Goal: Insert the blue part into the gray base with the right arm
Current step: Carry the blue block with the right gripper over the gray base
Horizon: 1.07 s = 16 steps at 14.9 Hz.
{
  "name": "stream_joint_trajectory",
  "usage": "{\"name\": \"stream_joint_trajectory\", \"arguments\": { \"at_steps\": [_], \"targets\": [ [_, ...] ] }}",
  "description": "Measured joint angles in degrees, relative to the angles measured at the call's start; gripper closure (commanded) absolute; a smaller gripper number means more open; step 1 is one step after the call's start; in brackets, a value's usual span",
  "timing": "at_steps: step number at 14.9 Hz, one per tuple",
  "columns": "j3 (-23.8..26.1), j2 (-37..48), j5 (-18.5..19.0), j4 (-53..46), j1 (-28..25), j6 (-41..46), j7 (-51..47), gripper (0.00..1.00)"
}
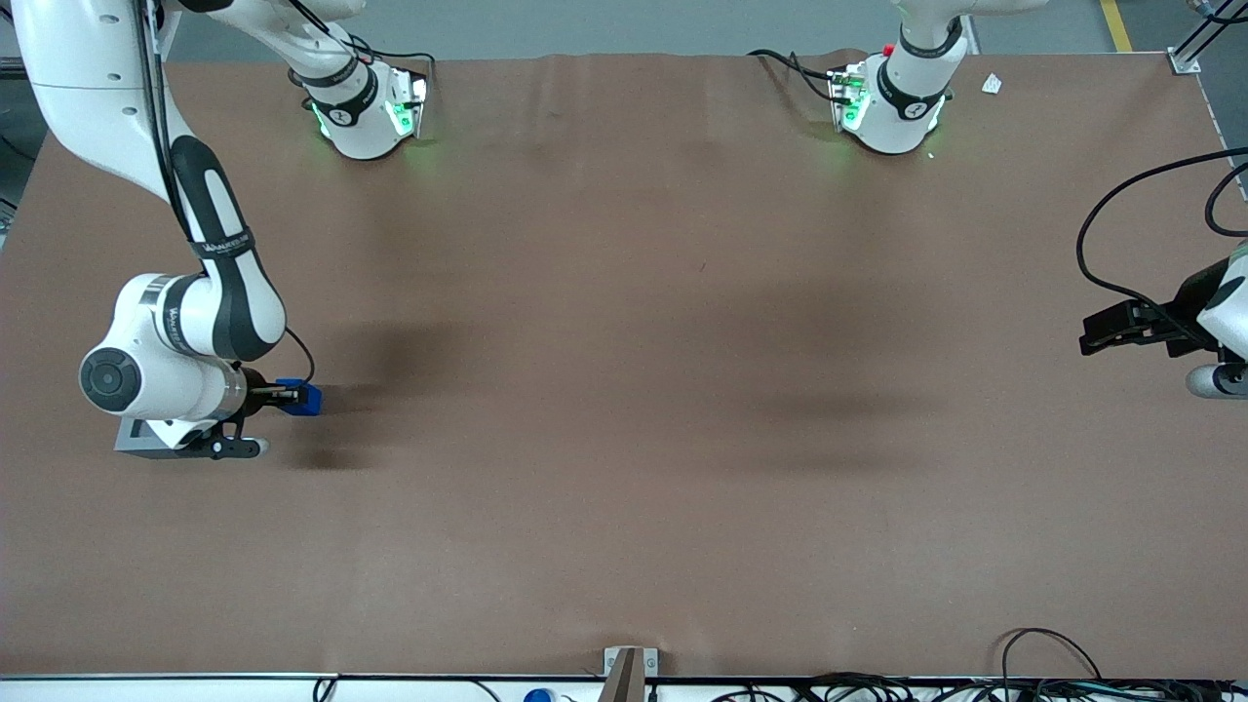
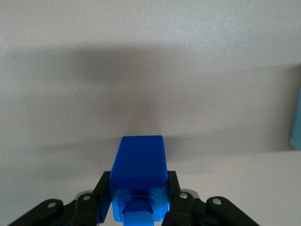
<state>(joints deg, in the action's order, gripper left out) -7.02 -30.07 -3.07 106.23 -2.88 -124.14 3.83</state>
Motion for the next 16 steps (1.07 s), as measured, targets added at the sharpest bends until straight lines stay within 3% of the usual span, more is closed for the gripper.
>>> {"name": "stream_joint_trajectory", "arguments": {
  "at_steps": [1, 2, 10, 16],
  "targets": [
    [-0.05, 0.0, 0.0, 0.0, 0.08, -0.04, 0.0, 0.97],
    [-0.11, 0.0, 0.0, -0.02, 0.23, -0.14, 0.0, 0.99],
    [-0.64, 0.02, 0.01, -6.38, 1.67, 4.25, -0.14, 1.0],
    [-0.99, 0.12, 2.4, -15.36, 7.8, 12.14, 2.93, 1.0]
  ]
}}
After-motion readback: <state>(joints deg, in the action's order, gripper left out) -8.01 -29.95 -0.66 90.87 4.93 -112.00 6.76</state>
